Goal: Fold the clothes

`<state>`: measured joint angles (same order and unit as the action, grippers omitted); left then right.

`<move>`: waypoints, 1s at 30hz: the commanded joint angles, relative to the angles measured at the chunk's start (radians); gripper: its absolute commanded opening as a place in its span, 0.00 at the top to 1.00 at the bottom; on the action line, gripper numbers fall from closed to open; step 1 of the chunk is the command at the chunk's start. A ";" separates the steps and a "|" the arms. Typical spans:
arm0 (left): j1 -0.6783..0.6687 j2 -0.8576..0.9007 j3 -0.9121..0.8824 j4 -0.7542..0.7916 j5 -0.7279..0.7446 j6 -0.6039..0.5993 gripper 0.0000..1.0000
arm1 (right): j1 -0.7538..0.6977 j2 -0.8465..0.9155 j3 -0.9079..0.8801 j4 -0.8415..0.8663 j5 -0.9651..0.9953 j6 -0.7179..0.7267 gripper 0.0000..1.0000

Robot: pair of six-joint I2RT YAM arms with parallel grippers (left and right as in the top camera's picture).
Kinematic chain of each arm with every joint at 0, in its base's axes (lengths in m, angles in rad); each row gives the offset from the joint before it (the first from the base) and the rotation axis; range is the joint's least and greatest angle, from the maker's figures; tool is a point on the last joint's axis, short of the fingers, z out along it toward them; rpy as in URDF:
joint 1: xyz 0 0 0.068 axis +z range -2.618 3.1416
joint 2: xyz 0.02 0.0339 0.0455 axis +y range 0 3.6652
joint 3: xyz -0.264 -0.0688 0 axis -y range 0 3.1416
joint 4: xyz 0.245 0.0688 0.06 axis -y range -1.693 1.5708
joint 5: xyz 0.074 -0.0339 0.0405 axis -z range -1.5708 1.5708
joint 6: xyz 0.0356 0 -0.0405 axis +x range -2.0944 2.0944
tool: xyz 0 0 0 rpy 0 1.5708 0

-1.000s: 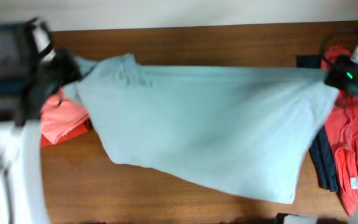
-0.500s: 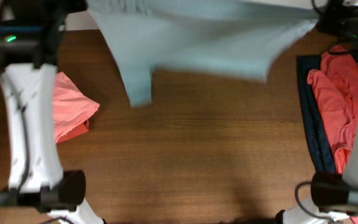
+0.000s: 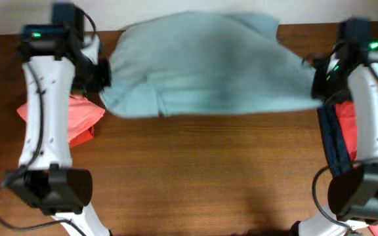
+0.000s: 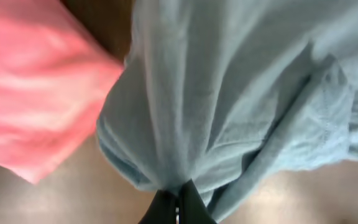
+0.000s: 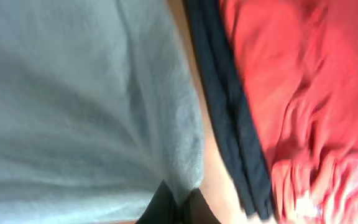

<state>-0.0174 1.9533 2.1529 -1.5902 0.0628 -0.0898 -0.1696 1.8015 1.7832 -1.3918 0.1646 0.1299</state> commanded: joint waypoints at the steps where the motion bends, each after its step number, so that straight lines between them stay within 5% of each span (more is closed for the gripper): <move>1: 0.002 0.018 -0.219 0.005 0.027 0.016 1.00 | -0.001 -0.007 -0.185 0.031 0.054 -0.002 0.96; 13: 0.002 0.017 -0.771 0.099 0.027 0.008 1.00 | -0.003 -0.007 -0.454 0.076 0.083 0.044 0.96; 21: 0.002 -0.027 -0.743 0.185 0.027 0.005 1.00 | -0.003 -0.008 -0.454 0.115 0.080 0.055 0.96; 30: 0.025 -0.072 -0.687 0.544 0.028 -0.040 1.00 | -0.003 -0.008 -0.438 0.345 0.076 0.055 0.96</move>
<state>-0.0132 1.9106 1.4536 -1.0969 0.0799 -0.0975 -0.1696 1.8057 1.3331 -1.0863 0.2207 0.1745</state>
